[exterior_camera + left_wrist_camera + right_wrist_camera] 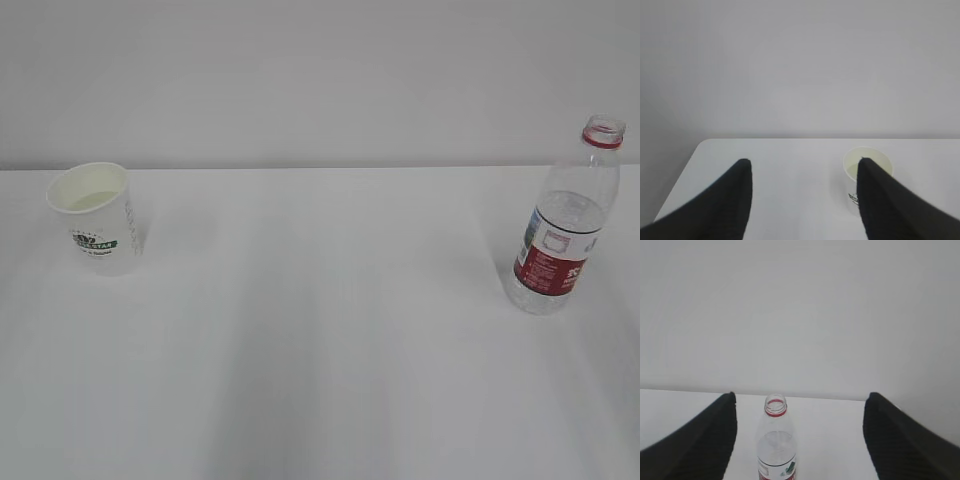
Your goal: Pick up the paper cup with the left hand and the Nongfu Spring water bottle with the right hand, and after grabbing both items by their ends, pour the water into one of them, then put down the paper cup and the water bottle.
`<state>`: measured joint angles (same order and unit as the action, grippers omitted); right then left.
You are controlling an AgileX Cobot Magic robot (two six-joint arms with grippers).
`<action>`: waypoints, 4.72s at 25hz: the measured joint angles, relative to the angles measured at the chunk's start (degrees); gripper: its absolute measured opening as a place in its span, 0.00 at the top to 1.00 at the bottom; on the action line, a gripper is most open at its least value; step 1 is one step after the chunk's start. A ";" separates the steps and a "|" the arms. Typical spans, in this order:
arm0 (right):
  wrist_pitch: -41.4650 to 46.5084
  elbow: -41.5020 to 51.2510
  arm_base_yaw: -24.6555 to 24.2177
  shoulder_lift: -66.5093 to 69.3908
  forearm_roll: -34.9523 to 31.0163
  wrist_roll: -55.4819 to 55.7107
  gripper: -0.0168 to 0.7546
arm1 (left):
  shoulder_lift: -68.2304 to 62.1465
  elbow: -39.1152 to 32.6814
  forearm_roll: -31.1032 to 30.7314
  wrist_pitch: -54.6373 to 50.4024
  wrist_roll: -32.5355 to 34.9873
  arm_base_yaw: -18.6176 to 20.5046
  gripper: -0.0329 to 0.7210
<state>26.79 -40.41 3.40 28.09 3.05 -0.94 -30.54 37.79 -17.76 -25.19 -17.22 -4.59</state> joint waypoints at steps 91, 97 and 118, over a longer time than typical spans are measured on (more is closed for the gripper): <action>40.99 11.19 0.00 -29.12 -3.59 0.32 0.21 | 30.10 -1.45 21.44 -41.80 15.09 0.00 0.43; 39.72 11.88 0.00 -29.12 -3.59 0.32 0.21 | 30.10 -1.78 20.47 -41.80 15.09 0.00 0.43; 39.49 11.92 0.00 -29.12 -3.59 0.32 0.22 | 30.10 -7.62 20.58 -38.01 15.09 0.00 0.43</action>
<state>66.29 -28.49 3.40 -1.02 -0.54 -0.62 -0.44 30.17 2.81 -63.19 -2.14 -4.59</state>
